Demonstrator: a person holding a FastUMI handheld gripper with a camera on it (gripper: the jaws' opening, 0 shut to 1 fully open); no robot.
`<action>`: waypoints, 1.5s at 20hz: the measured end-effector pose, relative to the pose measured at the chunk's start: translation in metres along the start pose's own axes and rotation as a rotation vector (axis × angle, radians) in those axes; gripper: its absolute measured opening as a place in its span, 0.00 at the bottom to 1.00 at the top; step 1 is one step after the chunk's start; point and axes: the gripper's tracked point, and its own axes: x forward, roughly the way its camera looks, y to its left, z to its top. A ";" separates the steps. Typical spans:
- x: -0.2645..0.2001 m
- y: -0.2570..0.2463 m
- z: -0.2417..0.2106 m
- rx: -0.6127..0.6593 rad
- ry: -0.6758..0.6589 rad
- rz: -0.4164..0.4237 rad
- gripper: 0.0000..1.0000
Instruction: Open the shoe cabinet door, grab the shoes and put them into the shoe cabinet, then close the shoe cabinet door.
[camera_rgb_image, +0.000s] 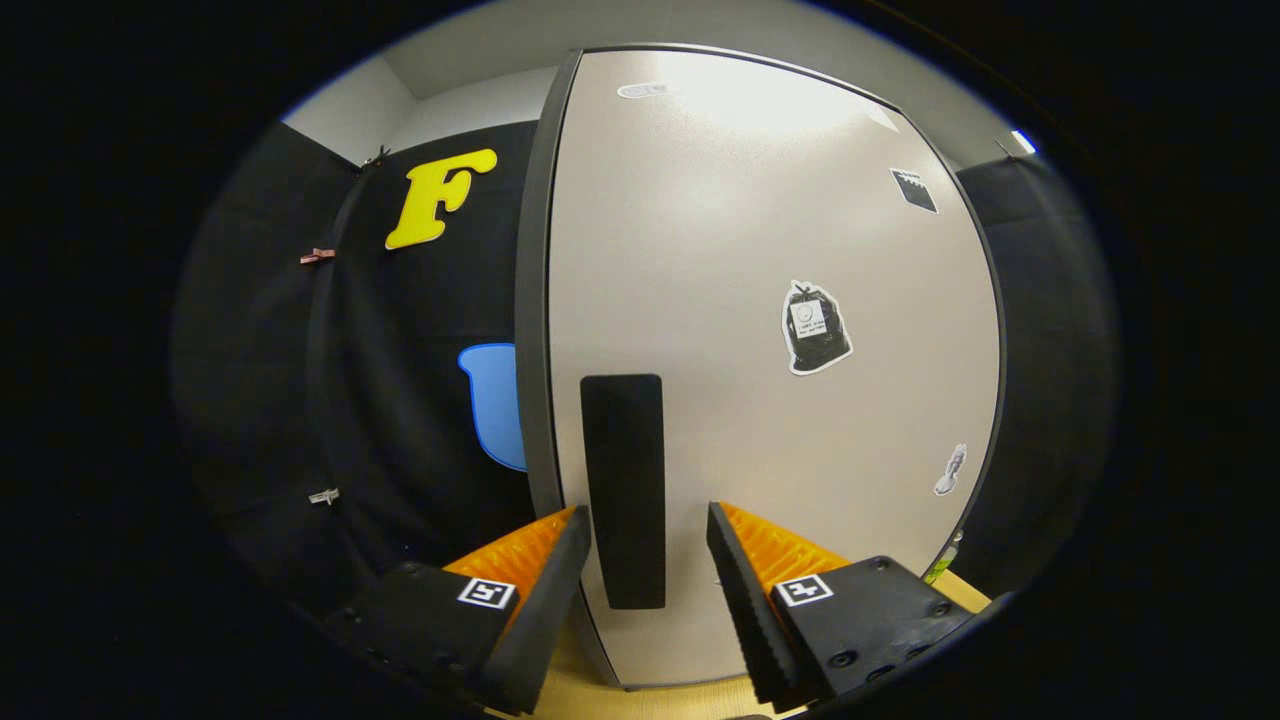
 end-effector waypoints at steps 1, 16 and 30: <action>0.003 0.000 -0.002 0.004 0.005 0.000 0.74; -0.066 -0.003 0.007 -0.042 0.005 0.078 0.26; -0.229 -0.129 0.005 -0.027 0.042 0.149 0.26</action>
